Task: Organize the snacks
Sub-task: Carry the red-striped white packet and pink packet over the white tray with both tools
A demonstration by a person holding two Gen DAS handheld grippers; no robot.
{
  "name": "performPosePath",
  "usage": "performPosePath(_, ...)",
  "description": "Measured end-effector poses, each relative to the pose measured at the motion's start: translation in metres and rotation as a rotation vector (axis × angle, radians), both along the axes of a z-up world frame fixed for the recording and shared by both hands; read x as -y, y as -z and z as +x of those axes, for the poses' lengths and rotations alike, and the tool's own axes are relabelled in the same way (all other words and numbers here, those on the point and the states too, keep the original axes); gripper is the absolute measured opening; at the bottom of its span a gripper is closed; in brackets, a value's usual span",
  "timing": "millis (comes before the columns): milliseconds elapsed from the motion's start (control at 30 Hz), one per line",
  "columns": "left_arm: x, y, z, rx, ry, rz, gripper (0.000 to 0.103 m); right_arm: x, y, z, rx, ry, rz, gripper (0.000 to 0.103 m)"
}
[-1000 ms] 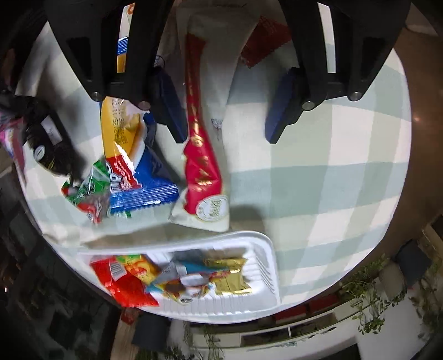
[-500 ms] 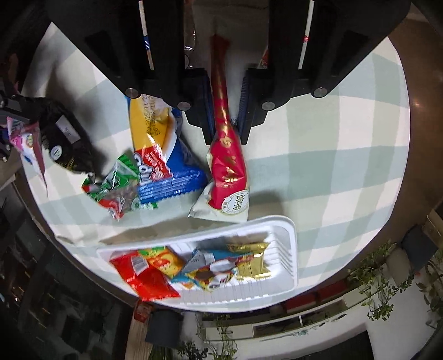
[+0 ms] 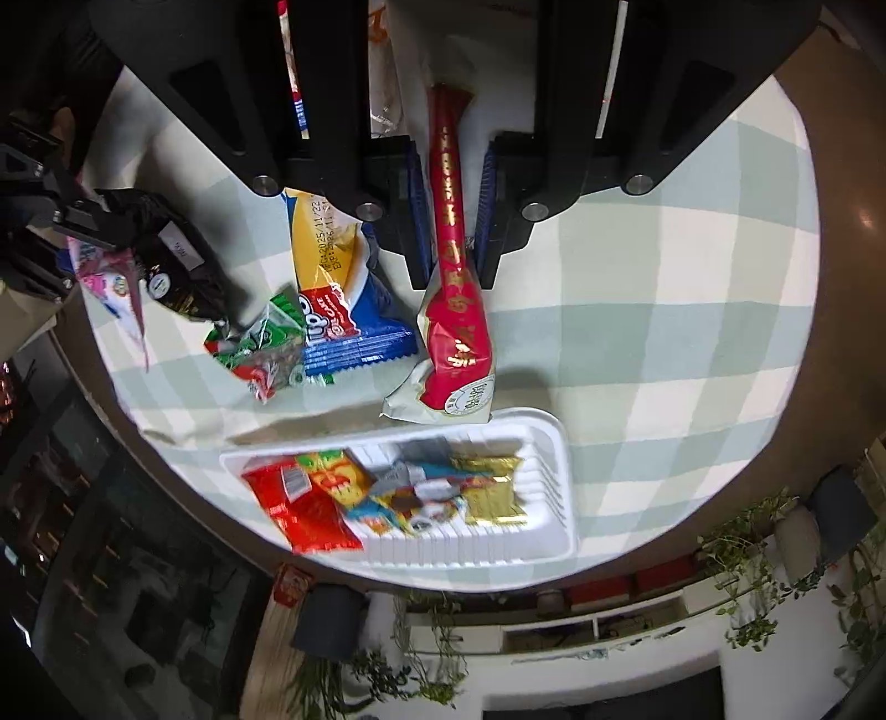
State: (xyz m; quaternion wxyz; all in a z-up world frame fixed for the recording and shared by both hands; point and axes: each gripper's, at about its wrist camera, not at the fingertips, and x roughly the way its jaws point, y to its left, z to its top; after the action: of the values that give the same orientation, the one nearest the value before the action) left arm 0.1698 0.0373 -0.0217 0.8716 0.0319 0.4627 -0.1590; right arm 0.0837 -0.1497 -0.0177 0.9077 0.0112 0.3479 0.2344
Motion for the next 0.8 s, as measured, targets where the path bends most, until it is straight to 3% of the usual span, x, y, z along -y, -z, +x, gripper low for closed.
performPosePath(367,-0.007,-0.049,-0.021,0.102,0.005,-0.158,0.014,0.02,-0.019,0.0,0.028,0.043,0.127,0.028)
performPosePath(600,0.012,-0.092,0.006,0.178,0.044,-0.221,0.014,0.039,-0.063,0.025,0.081,0.093,0.134,0.028)
performPosePath(800,0.016,-0.099,0.054,0.204,0.019,-0.253,0.014,0.047,-0.105,0.081,0.125,0.148,0.079,0.028)
